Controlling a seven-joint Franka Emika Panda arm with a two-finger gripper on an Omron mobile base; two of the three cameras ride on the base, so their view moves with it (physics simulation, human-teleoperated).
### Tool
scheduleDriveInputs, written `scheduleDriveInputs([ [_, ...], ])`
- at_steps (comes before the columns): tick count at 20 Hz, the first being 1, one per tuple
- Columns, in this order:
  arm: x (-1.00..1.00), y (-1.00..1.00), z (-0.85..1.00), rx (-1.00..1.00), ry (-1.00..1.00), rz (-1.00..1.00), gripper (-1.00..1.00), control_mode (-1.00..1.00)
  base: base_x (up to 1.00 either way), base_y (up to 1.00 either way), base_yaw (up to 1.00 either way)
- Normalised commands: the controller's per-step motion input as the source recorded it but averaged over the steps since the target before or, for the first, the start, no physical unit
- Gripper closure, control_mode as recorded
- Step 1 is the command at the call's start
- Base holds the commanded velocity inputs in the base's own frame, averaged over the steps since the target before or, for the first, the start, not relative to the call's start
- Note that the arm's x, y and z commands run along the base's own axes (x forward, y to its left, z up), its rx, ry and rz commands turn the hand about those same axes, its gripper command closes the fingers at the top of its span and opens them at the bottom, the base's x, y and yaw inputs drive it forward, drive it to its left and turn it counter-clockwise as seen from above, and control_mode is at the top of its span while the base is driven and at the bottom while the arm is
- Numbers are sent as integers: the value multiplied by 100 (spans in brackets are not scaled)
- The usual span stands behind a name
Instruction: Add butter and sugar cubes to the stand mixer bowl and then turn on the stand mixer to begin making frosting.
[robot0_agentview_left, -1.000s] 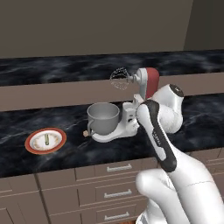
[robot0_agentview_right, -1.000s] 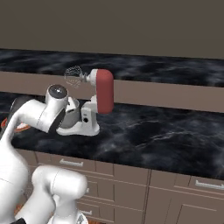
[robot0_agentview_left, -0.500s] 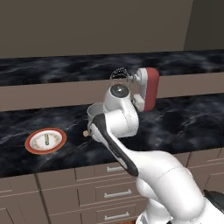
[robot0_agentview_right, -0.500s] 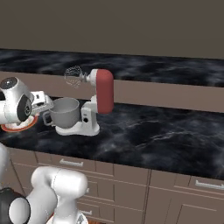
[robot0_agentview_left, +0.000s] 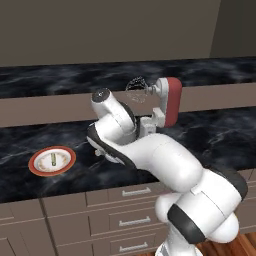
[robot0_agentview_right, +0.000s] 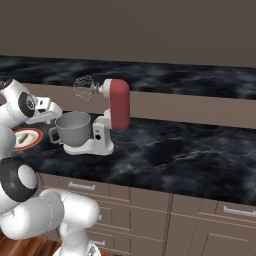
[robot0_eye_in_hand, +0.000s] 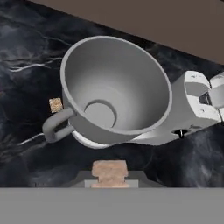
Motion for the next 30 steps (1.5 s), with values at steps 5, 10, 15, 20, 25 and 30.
scheduleDriveInputs([
  [5, 89, 0, 0, 0, 15, -33, 100, -100, 0, 0, 0],
  [10, 72, 0, -17, 0, 17, -25, 100, -100, 0, 0, 0],
  [15, 43, 0, -53, 0, 14, -21, 100, -100, 0, 0, 0],
  [20, 29, 0, -56, 0, 7, -20, 100, -100, 0, 0, 0],
  [25, 14, -14, -36, 0, 2, -19, 100, -100, 0, 0, 0],
  [30, 6, -28, -39, 0, 0, -14, -100, -100, 0, 0, 0],
])
